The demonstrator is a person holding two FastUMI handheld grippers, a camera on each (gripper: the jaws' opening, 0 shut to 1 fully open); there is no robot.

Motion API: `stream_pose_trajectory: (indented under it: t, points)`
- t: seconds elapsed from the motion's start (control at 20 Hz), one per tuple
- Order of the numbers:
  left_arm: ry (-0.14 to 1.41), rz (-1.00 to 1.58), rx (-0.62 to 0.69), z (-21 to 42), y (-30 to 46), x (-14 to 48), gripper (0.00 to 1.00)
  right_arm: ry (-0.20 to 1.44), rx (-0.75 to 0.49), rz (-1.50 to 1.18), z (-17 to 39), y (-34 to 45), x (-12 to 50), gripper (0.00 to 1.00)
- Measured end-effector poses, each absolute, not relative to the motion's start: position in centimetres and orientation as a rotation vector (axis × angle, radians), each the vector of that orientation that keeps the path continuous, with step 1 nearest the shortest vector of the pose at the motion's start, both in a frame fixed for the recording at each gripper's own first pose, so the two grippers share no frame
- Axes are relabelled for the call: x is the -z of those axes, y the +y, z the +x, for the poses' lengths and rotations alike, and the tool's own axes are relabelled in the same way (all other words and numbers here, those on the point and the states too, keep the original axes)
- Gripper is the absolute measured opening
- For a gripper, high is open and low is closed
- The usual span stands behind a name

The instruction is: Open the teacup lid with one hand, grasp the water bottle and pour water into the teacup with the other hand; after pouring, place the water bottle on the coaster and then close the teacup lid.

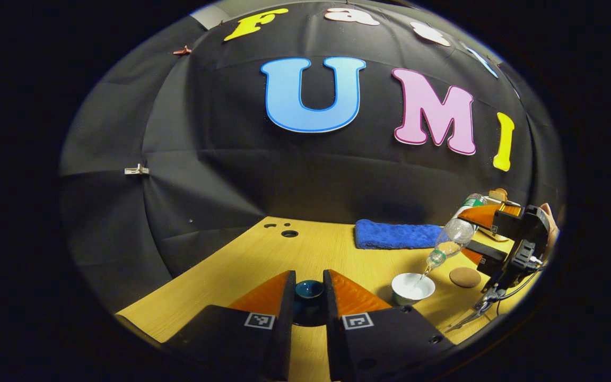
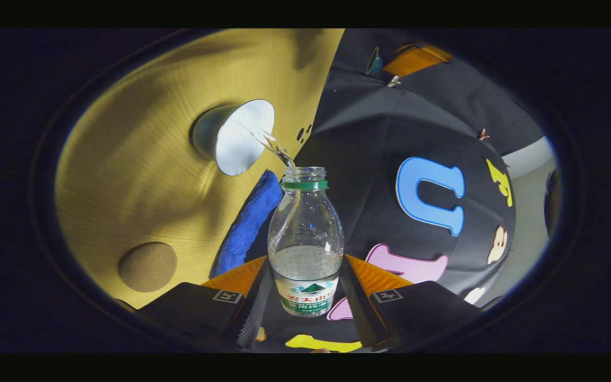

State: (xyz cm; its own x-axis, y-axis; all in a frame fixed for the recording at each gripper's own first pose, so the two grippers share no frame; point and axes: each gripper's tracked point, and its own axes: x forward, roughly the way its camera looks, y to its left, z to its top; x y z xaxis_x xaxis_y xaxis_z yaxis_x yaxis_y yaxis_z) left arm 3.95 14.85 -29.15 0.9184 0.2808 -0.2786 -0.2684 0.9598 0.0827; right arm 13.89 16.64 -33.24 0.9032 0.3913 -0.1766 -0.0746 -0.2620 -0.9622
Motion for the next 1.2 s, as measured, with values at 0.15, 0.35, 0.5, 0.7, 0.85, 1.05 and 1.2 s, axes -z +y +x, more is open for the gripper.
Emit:
stream_pose_trajectory:
  t: [0.15,0.35,0.5,0.7,0.85,1.05,1.2]
  points:
    - [0.292,0.039,-0.283,3.8,14.8,29.1,0.31,-0.273,-0.448,-1.812,14.1,16.8,32.8,0.73]
    - [0.291,0.037,-0.285,3.6,14.9,29.1,0.31,-0.316,-0.439,-1.856,14.2,16.8,32.1,0.74]
    - [0.29,0.036,-0.287,3.5,15.0,28.9,0.31,-0.35,-0.433,-1.876,14.4,17.1,31.7,0.73]
    - [0.288,0.04,-0.285,3.4,14.9,28.9,0.31,-0.41,-0.431,-1.891,14.2,17.8,31.2,0.73]
    - [0.279,0.042,-0.277,3.4,14.4,28.7,0.31,-0.441,-0.438,-1.91,14.4,18.1,30.9,0.73]
    - [0.275,0.044,-0.268,3.4,14.0,28.6,0.31,-0.489,-0.457,-1.956,14.7,18.6,30.2,0.73]
    - [0.272,0.036,-0.271,3.2,14.0,28.7,0.35,-0.521,-0.475,-1.961,15.2,18.9,30.1,0.73]
